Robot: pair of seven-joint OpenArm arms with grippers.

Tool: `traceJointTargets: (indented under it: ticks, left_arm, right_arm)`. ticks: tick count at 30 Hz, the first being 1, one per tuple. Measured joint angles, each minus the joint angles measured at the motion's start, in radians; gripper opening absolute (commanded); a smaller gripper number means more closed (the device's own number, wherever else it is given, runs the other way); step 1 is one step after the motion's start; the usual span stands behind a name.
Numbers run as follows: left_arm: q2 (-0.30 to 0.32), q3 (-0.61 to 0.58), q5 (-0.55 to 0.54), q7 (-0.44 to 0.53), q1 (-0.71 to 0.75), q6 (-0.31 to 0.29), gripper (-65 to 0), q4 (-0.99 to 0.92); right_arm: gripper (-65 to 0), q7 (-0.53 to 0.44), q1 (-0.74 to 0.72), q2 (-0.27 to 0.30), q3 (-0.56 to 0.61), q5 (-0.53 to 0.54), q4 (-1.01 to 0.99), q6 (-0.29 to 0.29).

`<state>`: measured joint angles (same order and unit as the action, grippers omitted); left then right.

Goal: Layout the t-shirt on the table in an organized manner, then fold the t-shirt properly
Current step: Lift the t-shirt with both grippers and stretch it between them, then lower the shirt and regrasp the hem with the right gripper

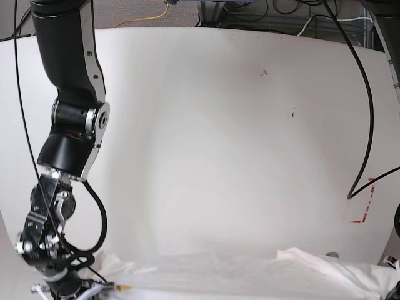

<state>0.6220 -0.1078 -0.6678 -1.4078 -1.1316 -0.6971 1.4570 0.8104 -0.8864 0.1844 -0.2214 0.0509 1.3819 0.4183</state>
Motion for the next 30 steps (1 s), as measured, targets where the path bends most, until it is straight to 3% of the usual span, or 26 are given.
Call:
traceJointTargets:
  ticks: [5, 9, 13, 22, 26, 30]
  left_arm:
    - [0.003, 0.080, -0.051, 0.010, 0.185, 0.000, -65.0, 0.084]
    - [-0.001, 0.089, -0.053, 0.000, 0.378, 0.001, -65.0, 0.141]
    - [-0.011, 0.109, -0.058, -0.003, 0.573, 0.000, -65.0, 0.210]
    - [-0.045, 0.216, -0.049, -0.006, 0.950, 0.000, -65.0, 0.361]
    - [-0.051, 0.219, -0.055, -0.004, 1.038, 0.000, -65.0, 0.369]
    - [-0.047, 0.221, -0.049, -0.005, 1.085, 0.001, -64.9, 0.369]
  right_arm:
    - [-64.8, 0.018, 0.223, -0.001, -0.043, -0.014, 0.122, -0.002]
    - [-64.8, 0.024, 0.386, -0.022, -0.055, -0.006, 0.190, 0.037]
    - [-64.8, -0.037, 0.534, -0.058, -0.090, 0.063, 0.245, 0.055]
    - [-64.8, -0.109, 0.772, -0.063, -0.116, 0.120, 0.267, 0.045]
    - [-60.1, -0.115, 0.819, -0.063, -0.112, 0.139, 0.267, 0.051]
    - [-46.1, -0.122, 0.853, -0.062, -0.113, 0.136, 0.275, 0.046]
